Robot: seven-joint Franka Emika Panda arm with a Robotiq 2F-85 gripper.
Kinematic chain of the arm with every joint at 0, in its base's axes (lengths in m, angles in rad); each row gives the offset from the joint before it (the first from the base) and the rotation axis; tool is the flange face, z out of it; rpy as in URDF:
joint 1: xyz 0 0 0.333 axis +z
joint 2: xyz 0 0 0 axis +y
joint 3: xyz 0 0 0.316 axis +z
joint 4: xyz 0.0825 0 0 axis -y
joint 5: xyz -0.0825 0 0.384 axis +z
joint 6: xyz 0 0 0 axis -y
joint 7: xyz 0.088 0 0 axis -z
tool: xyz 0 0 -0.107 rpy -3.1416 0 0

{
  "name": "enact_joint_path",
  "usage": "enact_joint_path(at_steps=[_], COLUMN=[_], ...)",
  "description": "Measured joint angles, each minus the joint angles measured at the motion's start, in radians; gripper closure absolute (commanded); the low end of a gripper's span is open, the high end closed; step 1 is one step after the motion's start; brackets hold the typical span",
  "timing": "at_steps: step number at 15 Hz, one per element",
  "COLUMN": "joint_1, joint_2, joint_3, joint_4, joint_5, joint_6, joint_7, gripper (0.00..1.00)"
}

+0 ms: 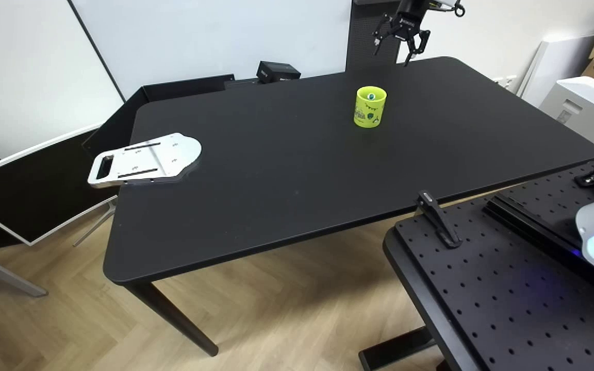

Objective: Pick up the pen from the table and place it on the table.

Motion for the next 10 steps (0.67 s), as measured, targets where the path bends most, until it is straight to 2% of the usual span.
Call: enact_joint_path(at_steps=[7, 10], joint_1=[0.04, 0.041], joint_2=[-0.083, -0.097], joint_3=[0.0, -0.001], joint_4=[-0.219, -0.251], joint_5=[-0.204, -0.213], joint_6=[0.457, 0.49], joint_7=[-0.077, -0.087], gripper=[0.0, 0.0])
